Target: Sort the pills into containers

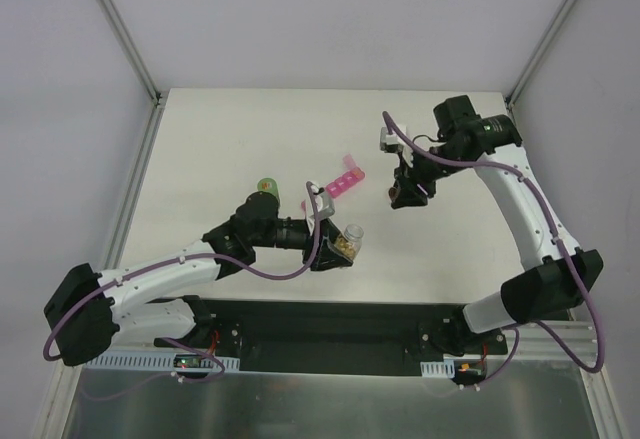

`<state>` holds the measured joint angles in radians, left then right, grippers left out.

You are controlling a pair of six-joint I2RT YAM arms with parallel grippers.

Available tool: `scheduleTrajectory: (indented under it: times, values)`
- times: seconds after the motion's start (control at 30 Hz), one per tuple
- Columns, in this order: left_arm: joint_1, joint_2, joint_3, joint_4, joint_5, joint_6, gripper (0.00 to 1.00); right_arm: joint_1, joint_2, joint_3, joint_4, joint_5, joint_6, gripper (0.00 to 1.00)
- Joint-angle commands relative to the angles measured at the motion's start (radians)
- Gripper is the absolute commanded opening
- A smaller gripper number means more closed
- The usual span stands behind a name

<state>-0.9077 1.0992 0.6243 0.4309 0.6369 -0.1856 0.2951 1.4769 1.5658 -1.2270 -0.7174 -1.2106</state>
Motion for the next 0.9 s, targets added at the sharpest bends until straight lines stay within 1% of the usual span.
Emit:
scheduleTrajectory:
  times: [0.0, 0.1, 0.13, 0.23, 0.37, 0.5, 0.63, 0.73, 0.87]
  values:
    - [0.010, -0.044, 0.052, 0.008, 0.093, 0.009, 0.13, 0.081, -0.009, 0.104, -0.232, -0.214, -0.121, 0.22]
    - [0.010, -0.048, 0.057, 0.000, 0.128, 0.002, 0.13, 0.153, 0.006, 0.138, -0.287, -0.258, -0.135, 0.22]
    - [0.010, -0.051, 0.057, -0.004, 0.138, -0.002, 0.13, 0.195, 0.011, 0.145, -0.310, -0.263, -0.136, 0.22]
    - [0.009, -0.050, 0.064, -0.027, 0.179, -0.002, 0.13, 0.261, 0.031, 0.183, -0.350, -0.267, -0.142, 0.22]
    - [0.009, -0.065, 0.077, -0.085, 0.216, 0.015, 0.13, 0.311, 0.071, 0.247, -0.431, -0.261, -0.185, 0.22]
    - [0.009, -0.081, 0.089, -0.155, 0.221, 0.046, 0.13, 0.358, 0.057, 0.229, -0.431, -0.220, -0.187, 0.22]
    - [0.010, -0.081, 0.101, -0.182, 0.233, 0.040, 0.13, 0.395, 0.040, 0.217, -0.431, -0.166, -0.188, 0.22]
    - [0.015, -0.082, 0.104, -0.213, 0.227, 0.060, 0.13, 0.415, 0.022, 0.200, -0.431, -0.160, -0.191, 0.23]
    - [0.070, -0.070, 0.109, -0.233, 0.227, 0.090, 0.12, 0.423, 0.020, 0.198, -0.431, -0.134, -0.198, 0.23]
